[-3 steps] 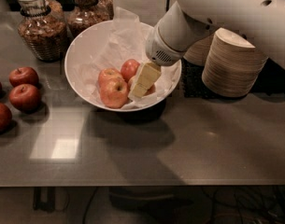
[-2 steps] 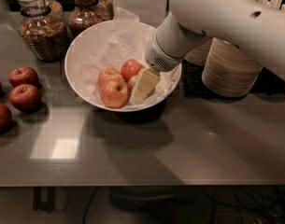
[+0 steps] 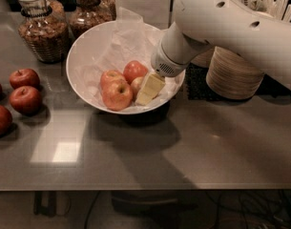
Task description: Pick apple from white bowl
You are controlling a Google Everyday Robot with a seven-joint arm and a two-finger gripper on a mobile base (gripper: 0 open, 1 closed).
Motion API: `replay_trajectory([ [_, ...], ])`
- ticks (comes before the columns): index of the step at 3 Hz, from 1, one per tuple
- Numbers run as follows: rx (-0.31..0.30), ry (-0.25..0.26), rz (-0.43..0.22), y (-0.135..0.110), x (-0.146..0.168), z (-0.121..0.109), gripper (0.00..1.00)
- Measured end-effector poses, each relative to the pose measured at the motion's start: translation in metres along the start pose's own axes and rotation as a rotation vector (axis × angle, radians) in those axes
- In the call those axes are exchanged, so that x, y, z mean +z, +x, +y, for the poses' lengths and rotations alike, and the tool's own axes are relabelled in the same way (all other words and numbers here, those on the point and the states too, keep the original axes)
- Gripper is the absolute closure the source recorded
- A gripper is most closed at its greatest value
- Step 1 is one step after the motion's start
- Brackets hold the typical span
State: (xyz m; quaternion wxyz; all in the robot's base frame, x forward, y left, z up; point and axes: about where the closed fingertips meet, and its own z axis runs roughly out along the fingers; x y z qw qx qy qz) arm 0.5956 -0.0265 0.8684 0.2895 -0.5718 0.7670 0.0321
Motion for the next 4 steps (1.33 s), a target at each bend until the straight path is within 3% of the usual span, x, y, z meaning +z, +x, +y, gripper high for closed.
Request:
replay_trajectory([
  [1,0.013,-0.028,-0.001,0.0044,0.0095,-0.0011,0.00],
  [4,0.013,-0.028,-0.001,0.0044,0.0095,-0.0010,0.66],
])
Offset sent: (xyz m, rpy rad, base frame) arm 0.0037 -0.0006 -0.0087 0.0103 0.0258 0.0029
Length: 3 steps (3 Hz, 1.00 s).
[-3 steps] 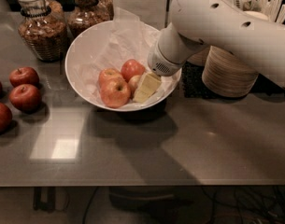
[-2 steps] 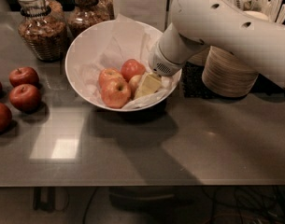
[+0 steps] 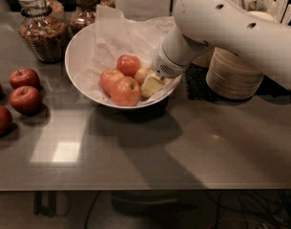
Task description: Pick apple from white bowl
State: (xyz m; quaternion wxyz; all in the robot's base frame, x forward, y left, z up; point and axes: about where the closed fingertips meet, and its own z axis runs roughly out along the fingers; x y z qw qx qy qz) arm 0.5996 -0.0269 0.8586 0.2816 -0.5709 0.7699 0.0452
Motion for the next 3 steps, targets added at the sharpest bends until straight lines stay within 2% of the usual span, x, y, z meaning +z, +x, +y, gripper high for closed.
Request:
replay_trajectory([
  [1,0.000,0.000,0.000,0.0000,0.0000,0.0000,0.88],
  [2,0.000,0.000,0.000,0.0000,-0.0001,0.0001,1.00],
  [3,-0.005,-0.009,-0.014,0.0011,-0.0071,0.0042,1.00],
])
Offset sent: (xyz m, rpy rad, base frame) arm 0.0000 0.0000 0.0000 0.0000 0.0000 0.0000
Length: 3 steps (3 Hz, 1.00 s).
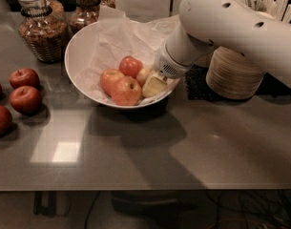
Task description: Pick apple from white bowl
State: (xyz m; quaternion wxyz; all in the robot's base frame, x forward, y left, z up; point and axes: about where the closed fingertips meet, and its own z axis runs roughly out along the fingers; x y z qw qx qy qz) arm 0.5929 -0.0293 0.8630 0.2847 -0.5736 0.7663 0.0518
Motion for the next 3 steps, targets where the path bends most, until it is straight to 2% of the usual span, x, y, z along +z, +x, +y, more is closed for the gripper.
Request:
replay_trajectory([
  [2,-0.059,-0.012,-0.139,-0.013,-0.053,0.018,1.00],
  [3,-0.078,-0.024,-0.185,-0.019,-0.066,0.025,1.00],
])
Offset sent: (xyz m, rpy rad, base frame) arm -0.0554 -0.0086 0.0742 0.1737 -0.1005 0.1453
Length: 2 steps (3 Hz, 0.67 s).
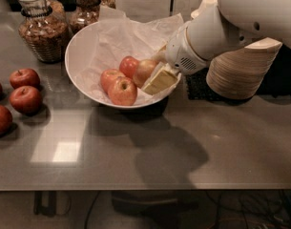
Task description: Pick apple from white bowl
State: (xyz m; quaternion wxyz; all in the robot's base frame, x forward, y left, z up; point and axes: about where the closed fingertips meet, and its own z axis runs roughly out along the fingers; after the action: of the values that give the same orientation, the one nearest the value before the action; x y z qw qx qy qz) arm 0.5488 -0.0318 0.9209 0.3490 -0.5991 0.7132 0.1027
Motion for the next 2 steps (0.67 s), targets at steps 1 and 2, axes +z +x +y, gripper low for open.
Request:
replay_trajectory([
  [1,-0.012,0.004,-0.031,-0.006,-0.013,-0.004,1.00],
  [2,-0.079,0.056,-0.051,-0.033,-0.060,-0.012,1.00],
])
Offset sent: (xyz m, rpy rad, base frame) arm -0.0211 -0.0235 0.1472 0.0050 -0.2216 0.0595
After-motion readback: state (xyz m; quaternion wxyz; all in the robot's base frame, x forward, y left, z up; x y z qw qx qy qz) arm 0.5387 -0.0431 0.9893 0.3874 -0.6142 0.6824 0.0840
